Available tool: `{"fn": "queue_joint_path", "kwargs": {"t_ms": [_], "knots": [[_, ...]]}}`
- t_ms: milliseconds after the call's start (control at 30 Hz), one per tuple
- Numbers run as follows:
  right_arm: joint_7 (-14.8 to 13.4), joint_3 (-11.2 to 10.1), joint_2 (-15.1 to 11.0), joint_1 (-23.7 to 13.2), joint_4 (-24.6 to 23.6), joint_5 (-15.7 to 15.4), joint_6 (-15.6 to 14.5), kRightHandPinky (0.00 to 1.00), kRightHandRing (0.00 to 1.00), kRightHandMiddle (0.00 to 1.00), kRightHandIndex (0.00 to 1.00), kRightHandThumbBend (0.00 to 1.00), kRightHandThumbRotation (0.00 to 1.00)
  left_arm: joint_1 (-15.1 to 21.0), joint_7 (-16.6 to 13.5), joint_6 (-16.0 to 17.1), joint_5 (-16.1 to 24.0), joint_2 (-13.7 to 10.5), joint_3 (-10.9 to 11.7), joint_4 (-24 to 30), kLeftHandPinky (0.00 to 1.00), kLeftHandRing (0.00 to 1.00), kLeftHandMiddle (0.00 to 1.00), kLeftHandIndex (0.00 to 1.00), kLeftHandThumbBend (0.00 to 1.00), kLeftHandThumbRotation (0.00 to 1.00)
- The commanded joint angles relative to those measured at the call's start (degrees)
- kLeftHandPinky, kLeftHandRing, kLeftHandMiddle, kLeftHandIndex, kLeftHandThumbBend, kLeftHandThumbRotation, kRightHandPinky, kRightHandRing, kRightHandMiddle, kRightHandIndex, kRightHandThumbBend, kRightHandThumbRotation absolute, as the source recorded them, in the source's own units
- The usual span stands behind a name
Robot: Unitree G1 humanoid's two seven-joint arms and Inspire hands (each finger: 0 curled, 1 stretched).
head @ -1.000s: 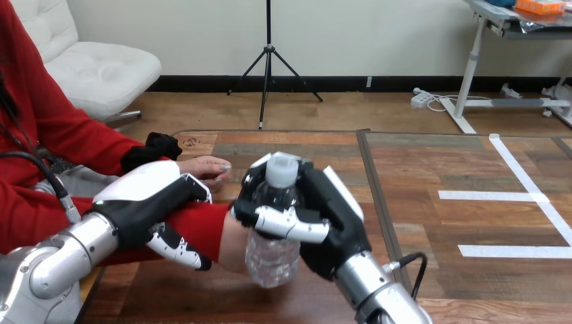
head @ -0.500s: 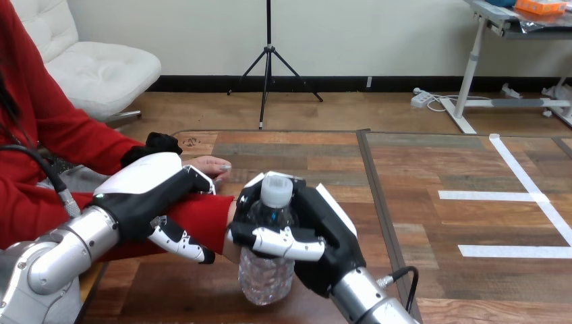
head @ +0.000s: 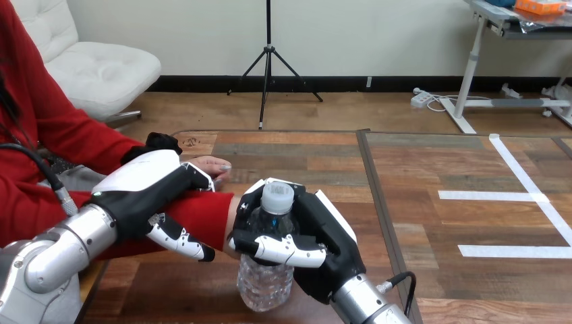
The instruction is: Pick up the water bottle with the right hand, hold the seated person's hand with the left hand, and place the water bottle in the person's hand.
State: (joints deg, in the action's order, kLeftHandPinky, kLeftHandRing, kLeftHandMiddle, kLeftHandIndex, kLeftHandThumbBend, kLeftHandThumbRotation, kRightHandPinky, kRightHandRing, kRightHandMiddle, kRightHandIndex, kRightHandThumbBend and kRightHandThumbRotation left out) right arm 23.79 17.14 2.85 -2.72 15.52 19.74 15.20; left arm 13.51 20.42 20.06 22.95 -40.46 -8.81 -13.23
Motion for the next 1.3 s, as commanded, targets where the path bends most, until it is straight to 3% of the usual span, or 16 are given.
{"fn": "queue_joint_path", "kwargs": {"t_ms": [0,167,467,667,867,967,1067,1167,1267], "knots": [[1.19,0.33,8.41,-3.60,-0.60,1.67,3.14,0.31,0.34,0.38,0.41,0.85,0.00,6.37,-0.24,2.99,-4.12,2.30,1.88,8.89,0.30,0.36,0.43,0.43,0.85,0.00],[0.27,0.21,8.07,-3.73,-1.34,1.25,1.89,0.35,0.37,0.39,0.41,0.86,0.00,6.36,0.34,3.24,-4.37,2.33,1.94,8.75,0.30,0.36,0.42,0.43,0.86,0.00],[0.69,-0.52,7.27,-5.63,-0.86,0.67,3.07,0.36,0.37,0.39,0.40,0.85,0.00,5.98,2.42,2.34,-5.45,2.41,2.14,9.22,0.30,0.36,0.42,0.43,0.87,0.00],[2.03,-1.02,6.30,-7.17,-0.49,0.44,4.44,0.35,0.37,0.39,0.41,0.82,0.00,5.60,2.92,2.11,-5.43,2.58,2.30,9.70,0.29,0.35,0.42,0.43,0.87,0.00],[2.58,-1.92,6.10,-8.27,-0.68,1.36,3.53,0.35,0.36,0.39,0.40,0.81,0.00,5.24,3.51,1.45,-5.23,2.65,2.34,10.58,0.28,0.34,0.41,0.41,0.88,0.00],[2.72,-2.40,5.90,-8.86,-1.15,1.58,3.25,0.34,0.36,0.39,0.41,0.81,0.00,5.19,3.29,1.82,-4.96,2.69,2.31,10.31,0.28,0.34,0.41,0.41,0.88,0.00],[3.59,-2.90,5.85,-9.70,-0.50,1.49,4.99,0.34,0.36,0.40,0.41,0.80,0.00,5.12,3.54,1.91,-5.25,2.66,2.30,10.20,0.28,0.34,0.41,0.41,0.89,0.00],[2.42,-3.07,5.27,-9.89,-2.44,0.77,3.30,0.34,0.36,0.40,0.40,0.81,0.00,5.19,3.24,2.85,-5.39,2.85,2.23,9.52,0.27,0.33,0.40,0.40,0.89,0.00],[3.32,-3.47,5.06,-10.75,-2.61,1.10,3.83,0.33,0.36,0.40,0.40,0.80,0.00,5.26,3.40,3.26,-5.69,3.01,2.04,8.53,0.27,0.33,0.40,0.40,0.89,0.00]]}}
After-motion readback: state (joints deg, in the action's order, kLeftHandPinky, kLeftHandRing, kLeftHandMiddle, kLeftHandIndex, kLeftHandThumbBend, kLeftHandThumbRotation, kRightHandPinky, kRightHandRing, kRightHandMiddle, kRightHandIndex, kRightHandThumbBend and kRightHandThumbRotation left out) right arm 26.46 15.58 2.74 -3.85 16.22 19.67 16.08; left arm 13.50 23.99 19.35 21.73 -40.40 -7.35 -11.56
